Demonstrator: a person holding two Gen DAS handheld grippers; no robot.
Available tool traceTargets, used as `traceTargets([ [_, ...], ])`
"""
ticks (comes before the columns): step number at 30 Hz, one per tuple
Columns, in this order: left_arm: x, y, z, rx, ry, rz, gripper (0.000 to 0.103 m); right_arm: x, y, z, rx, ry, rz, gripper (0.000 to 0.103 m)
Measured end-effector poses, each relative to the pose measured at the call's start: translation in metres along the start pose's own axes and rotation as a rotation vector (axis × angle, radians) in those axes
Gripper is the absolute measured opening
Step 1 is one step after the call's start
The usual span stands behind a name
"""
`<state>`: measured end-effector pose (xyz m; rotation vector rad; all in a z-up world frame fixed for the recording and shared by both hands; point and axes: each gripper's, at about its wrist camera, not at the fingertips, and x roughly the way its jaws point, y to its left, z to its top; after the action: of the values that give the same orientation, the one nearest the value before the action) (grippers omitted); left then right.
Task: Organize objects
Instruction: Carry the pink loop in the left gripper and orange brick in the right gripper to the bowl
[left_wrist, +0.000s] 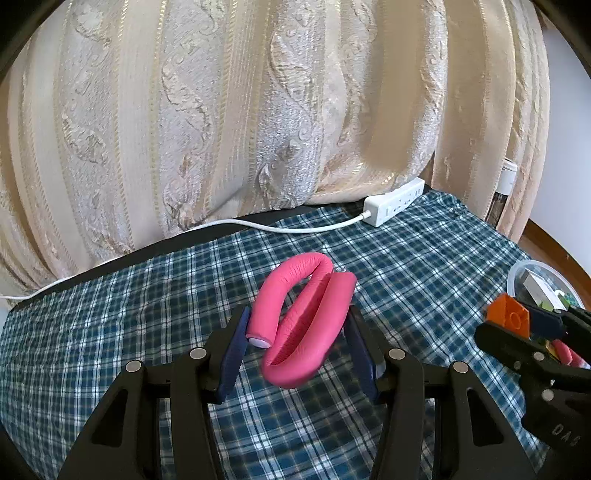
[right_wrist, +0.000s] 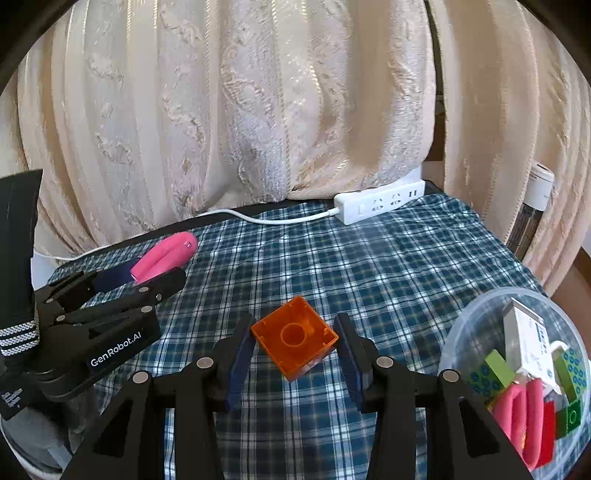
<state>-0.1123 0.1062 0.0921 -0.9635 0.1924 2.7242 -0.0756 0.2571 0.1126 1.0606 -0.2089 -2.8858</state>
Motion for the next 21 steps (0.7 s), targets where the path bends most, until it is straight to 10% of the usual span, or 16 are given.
traceTargets([
  [21,-0.019,-0.026,-0.004,0.063,-0.031,-0.042,0.053,-0.044,-0.041,-0.015,0.074,-0.060,-0.059,0.046],
])
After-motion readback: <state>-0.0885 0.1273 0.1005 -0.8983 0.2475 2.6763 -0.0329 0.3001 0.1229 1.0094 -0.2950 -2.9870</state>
